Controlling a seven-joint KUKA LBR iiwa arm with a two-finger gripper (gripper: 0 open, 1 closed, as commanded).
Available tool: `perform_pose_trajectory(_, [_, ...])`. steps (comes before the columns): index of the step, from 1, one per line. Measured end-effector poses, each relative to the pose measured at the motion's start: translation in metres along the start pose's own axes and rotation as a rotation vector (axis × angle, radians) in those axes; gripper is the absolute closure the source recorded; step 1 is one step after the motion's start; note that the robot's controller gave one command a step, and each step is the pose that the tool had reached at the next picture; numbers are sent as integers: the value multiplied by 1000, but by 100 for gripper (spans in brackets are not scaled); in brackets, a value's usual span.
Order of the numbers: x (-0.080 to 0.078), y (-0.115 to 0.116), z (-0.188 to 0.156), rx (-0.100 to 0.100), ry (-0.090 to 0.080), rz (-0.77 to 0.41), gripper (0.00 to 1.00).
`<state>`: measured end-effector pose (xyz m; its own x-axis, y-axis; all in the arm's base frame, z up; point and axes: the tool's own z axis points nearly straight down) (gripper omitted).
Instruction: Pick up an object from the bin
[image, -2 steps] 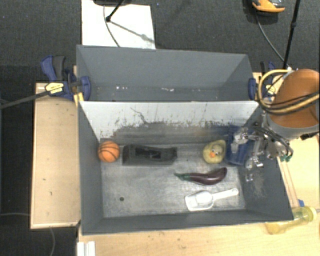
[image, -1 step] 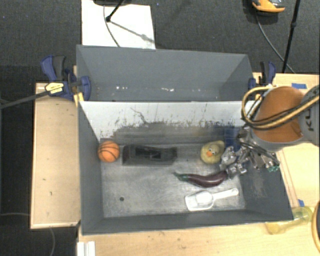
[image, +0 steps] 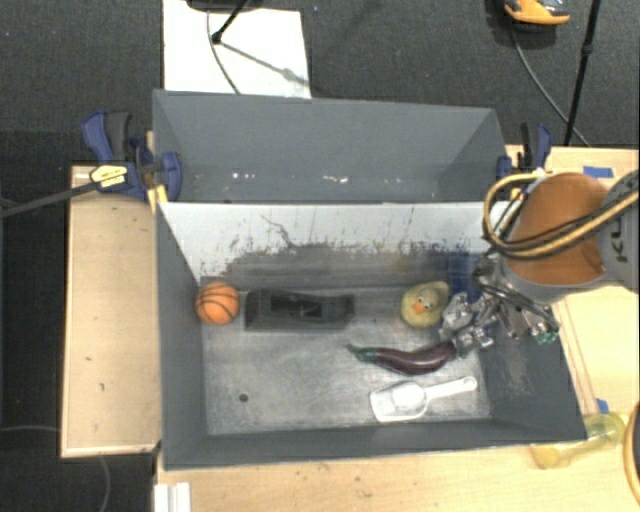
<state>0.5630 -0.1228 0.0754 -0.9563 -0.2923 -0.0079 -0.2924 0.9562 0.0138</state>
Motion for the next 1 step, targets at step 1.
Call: perform_pose_trajectory(1, [-9, 6, -207, 15, 3, -36, 100])
